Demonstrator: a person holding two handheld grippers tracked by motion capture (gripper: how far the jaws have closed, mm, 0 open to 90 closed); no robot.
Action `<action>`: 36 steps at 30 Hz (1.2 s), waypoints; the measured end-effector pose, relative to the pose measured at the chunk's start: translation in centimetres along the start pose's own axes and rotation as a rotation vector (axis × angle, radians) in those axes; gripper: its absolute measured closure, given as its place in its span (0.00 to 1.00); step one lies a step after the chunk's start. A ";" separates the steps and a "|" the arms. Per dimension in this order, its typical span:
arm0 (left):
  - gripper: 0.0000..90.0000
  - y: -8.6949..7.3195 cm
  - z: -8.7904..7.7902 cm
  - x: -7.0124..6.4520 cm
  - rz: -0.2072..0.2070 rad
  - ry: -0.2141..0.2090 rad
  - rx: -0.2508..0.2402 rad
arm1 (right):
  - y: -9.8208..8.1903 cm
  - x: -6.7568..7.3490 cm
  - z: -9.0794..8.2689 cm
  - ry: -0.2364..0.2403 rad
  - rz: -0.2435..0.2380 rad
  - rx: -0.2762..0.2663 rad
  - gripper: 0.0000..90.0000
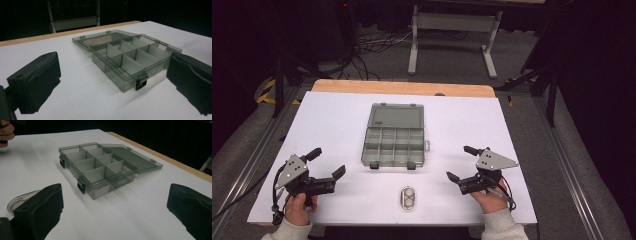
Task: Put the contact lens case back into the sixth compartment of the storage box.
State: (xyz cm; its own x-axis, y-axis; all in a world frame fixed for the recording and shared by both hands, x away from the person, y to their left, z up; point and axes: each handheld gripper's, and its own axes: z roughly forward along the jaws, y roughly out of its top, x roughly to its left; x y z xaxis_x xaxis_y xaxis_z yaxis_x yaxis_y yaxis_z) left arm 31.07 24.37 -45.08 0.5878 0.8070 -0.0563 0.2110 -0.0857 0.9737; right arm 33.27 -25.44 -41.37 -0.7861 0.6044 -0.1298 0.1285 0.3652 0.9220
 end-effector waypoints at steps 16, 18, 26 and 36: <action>0.00 0.0 -0.1 0.0 0.012 0.004 -0.002 | 0.0 0.2 0.1 0.022 -0.005 -0.003 0.02; 0.00 0.1 -0.1 0.0 0.012 0.005 -0.003 | 0.1 0.2 0.2 0.025 -0.002 -0.002 0.02; 0.00 0.1 -0.1 0.0 0.017 0.005 -0.004 | 1.5 0.8 2.2 0.076 -0.025 0.014 0.02; 0.00 0.1 -0.1 0.0 0.025 0.005 -0.001 | 3.6 1.8 4.8 0.135 -0.056 0.017 0.02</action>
State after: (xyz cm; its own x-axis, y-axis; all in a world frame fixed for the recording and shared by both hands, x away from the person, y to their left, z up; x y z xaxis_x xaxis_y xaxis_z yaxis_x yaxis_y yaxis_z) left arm 31.00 24.41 -44.97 0.5887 0.8078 -0.0310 0.1957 -0.1052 0.9750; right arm 35.23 -19.63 -40.05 -0.8662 0.4825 -0.1300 0.0913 0.4085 0.9082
